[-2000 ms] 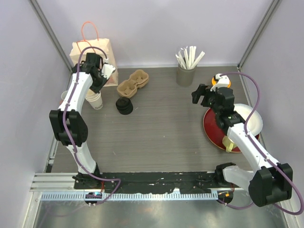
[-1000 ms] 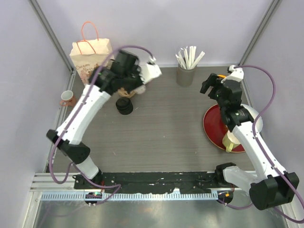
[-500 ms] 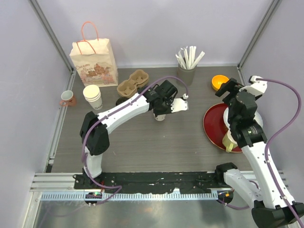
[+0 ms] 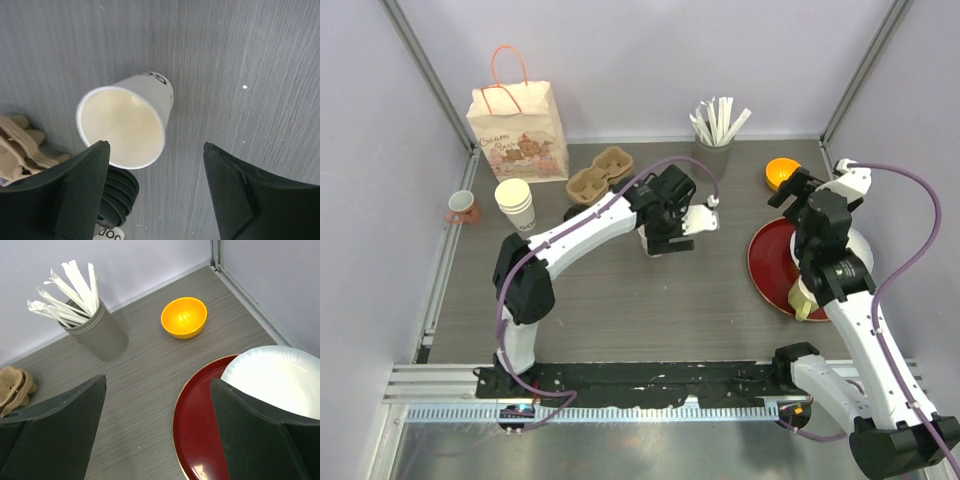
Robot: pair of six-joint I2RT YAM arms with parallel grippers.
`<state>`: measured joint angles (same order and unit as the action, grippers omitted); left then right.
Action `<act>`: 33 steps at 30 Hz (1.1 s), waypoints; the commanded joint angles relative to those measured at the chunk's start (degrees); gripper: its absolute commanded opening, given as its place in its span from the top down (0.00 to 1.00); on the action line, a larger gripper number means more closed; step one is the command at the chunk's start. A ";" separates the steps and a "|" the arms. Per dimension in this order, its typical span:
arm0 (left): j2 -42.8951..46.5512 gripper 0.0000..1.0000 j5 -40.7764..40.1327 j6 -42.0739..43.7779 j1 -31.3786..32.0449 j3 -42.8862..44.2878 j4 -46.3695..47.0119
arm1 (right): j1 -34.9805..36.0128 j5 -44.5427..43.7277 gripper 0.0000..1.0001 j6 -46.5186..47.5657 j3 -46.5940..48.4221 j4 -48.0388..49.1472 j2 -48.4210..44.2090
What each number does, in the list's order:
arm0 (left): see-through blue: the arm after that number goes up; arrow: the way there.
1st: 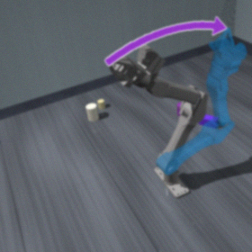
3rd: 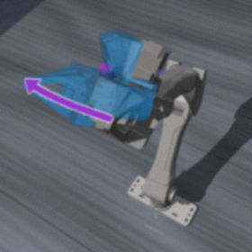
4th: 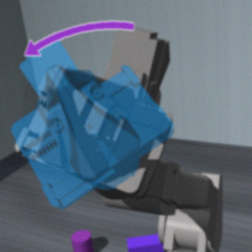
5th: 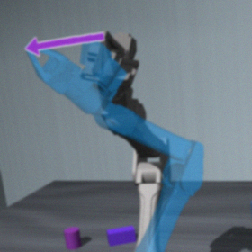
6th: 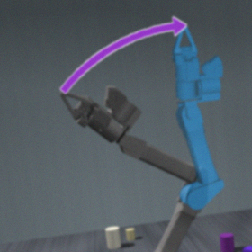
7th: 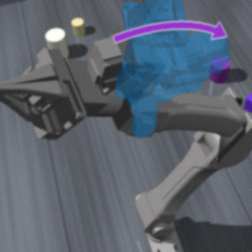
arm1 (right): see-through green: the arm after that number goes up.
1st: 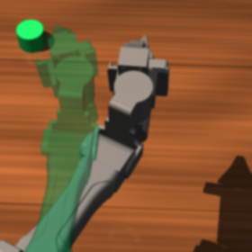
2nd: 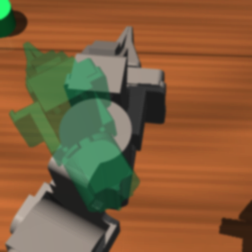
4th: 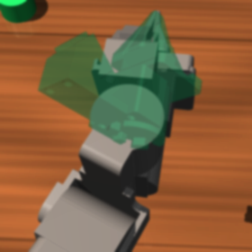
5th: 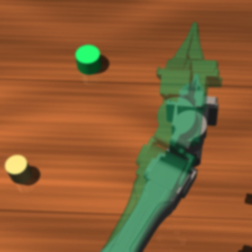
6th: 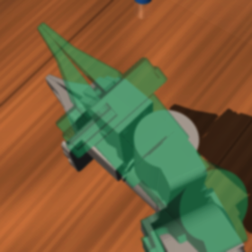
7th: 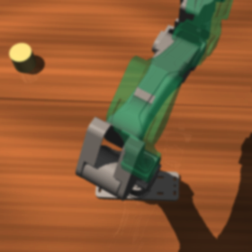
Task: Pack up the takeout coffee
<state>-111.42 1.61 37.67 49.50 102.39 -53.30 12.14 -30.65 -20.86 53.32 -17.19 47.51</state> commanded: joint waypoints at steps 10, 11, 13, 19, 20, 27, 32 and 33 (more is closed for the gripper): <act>12.35 0.14 5.08 -7.62 -29.25 16.10 -13.15 | -0.10 7.61 0.10 0.73 -0.32 4.18 3.11; 13.84 0.15 4.46 -7.18 -31.80 13.65 -13.41 | -0.19 8.41 0.10 0.82 -0.23 4.36 3.38; 15.08 0.17 3.58 -6.56 -39.01 9.17 -12.80 | -0.10 9.90 0.10 0.65 0.03 4.53 4.43; 15.62 0.66 -0.11 -5.77 -49.23 0.28 -7.00 | -0.10 11.58 0.11 0.82 0.29 6.38 6.98; 15.18 0.65 0.32 -5.51 -49.14 0.01 -6.99 | -0.10 12.02 0.11 0.91 0.55 6.29 7.86; 11.58 0.47 4.72 -3.49 -49.14 -1.49 -3.83 | -0.19 12.02 0.11 1.44 1.17 6.12 9.09; 4.65 0.49 2.88 -3.13 -49.14 2.90 -6.46 | -0.10 11.76 0.11 1.35 1.00 5.77 8.66; 4.02 0.50 2.79 -3.13 -49.14 3.34 -6.64 | -0.10 11.67 0.11 1.35 0.74 5.68 8.66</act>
<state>-103.44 4.54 33.52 0.32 102.21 -59.92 12.14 -18.83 -20.03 52.90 -13.72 56.90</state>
